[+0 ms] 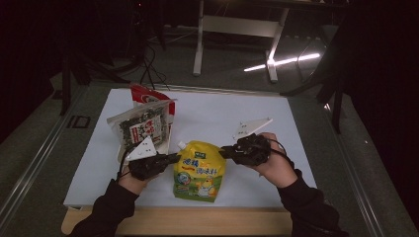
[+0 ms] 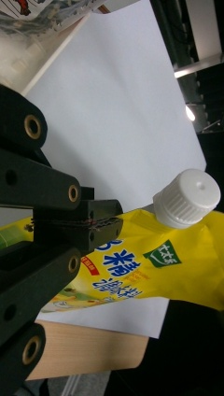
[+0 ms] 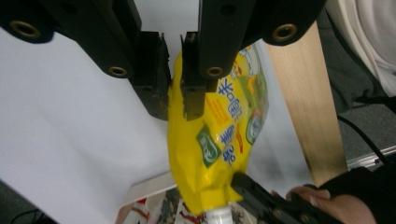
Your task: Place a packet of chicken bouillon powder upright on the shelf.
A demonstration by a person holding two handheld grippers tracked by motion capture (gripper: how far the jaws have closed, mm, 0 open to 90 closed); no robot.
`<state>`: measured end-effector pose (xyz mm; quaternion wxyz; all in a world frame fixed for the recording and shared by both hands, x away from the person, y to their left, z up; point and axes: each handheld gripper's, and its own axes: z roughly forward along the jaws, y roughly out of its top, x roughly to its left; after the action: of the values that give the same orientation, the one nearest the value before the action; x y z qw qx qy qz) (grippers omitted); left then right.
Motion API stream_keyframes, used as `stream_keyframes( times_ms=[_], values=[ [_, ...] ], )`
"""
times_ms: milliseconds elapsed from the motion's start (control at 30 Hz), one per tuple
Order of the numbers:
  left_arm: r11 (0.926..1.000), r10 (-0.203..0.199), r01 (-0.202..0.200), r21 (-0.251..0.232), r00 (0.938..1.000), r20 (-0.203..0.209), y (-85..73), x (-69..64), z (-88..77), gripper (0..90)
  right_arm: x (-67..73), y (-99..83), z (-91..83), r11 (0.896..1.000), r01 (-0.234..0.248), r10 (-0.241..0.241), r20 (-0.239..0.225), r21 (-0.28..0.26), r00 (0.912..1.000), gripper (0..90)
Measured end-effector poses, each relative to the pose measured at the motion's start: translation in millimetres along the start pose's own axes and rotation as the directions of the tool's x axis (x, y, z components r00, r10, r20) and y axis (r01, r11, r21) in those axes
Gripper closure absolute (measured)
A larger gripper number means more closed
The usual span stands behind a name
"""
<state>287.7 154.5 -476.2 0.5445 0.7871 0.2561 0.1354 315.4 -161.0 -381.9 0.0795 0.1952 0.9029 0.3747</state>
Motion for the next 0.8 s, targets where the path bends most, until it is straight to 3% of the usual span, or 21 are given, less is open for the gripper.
stream_keyframes(
  times_ms=[33,267,467,567,667,800],
  values=[
    [1.0000,-0.004,0.004,-0.009,1.0000,0.003,-0.9,-0.2,-0.5,90.0,-1.5,-3.9,6.2,1.000,-0.008,0.008,-0.018,0.014,0.9998,76.8],
    [0.9997,-0.017,0.017,-0.019,0.9998,0.012,-2.7,0.0,-0.7,90.0,-4.4,-13.0,20.6,0.998,-0.044,0.046,-0.057,0.033,0.9973,79.3],
    [0.9994,-0.018,0.018,-0.028,0.9997,0.019,-1.6,-0.8,-1.8,90.0,-0.9,-12.2,26.6,0.998,-0.031,0.034,-0.073,0.048,0.9967,81.6],
    [0.9992,-0.027,0.028,-0.029,0.9991,0.033,-1.0,-0.8,-2.3,90.0,1.1,-11.6,28.6,0.998,-0.030,0.034,-0.082,0.048,0.9961,88.7],
    [0.9987,-0.038,0.039,-0.032,0.9983,0.043,0.3,0.5,-4.6,90.0,5.0,-11.0,27.3,0.999,-0.013,0.016,-0.063,0.043,0.9979,89.6],
    [0.9980,-0.030,0.033,-0.054,0.9978,0.059,3.8,-0.2,-8.9,90.0,6.0,-8.9,19.2,1.000,-0.029,0.029,-0.087,0.009,0.9958,89.8]
  ],
)
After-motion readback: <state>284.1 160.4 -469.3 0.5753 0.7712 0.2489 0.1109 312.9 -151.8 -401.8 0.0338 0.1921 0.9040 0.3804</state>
